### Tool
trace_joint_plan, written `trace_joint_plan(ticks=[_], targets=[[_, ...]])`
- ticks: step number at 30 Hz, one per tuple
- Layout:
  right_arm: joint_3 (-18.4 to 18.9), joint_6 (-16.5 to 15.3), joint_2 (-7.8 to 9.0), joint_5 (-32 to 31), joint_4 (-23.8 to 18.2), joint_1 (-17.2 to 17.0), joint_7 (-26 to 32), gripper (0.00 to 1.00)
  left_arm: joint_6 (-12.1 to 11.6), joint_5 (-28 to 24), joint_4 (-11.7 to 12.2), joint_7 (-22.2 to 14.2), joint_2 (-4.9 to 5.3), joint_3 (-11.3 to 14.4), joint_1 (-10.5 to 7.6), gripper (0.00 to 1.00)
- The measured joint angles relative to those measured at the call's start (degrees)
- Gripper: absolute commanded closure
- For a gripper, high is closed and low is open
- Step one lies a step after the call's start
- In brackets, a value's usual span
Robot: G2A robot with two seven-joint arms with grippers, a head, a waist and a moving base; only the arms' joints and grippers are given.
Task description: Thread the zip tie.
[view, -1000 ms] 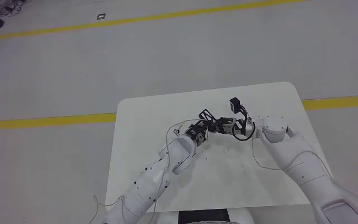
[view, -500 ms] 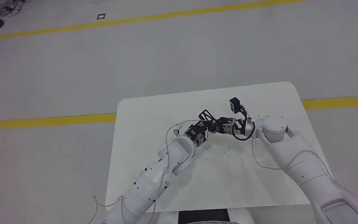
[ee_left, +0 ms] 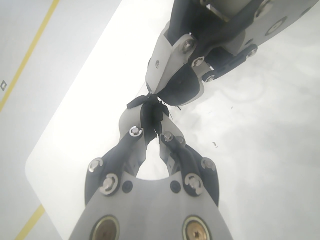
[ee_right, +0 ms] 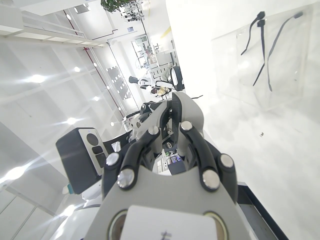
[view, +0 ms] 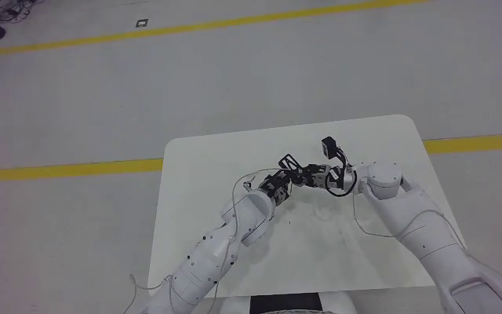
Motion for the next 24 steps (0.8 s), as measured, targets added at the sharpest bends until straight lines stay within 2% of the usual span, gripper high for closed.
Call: trace_joint_plan(ticks=[13,14,15,16,17,24], targets=[[-0.03,-0.73,0.09,-0.09,0.09,-0.13,-0.02,1.0,0.66,0.0,0.12,-0.19,0.03,0.59,-0.31,1.0],[-0.02,-0.79,0.1,-0.1,0.07,-0.15,0.01,1.0,0.68,0.0,0.15,-0.2,0.03,0.68,-0.38,0.92],[-0.01,-0.87,0.11,-0.11,0.05,-0.18,0.03,1.0,0.73,0.0,0.19,-0.22,0.04,0.79,-0.47,0.62],[-0.01,-0.93,0.12,-0.1,0.04,-0.2,0.04,1.0,0.79,0.0,0.21,-0.23,0.05,0.87,-0.52,0.23],[0.0,-0.98,0.13,-0.1,0.03,-0.21,0.04,1.0,0.87,0.0,0.22,-0.24,0.05,0.93,-0.56,0.0],[0.11,-1.2,0.22,-0.37,-0.01,-0.22,-0.11,1.0,1.49,-0.17,0.18,-0.32,0.12,0.81,-0.55,0.0]])
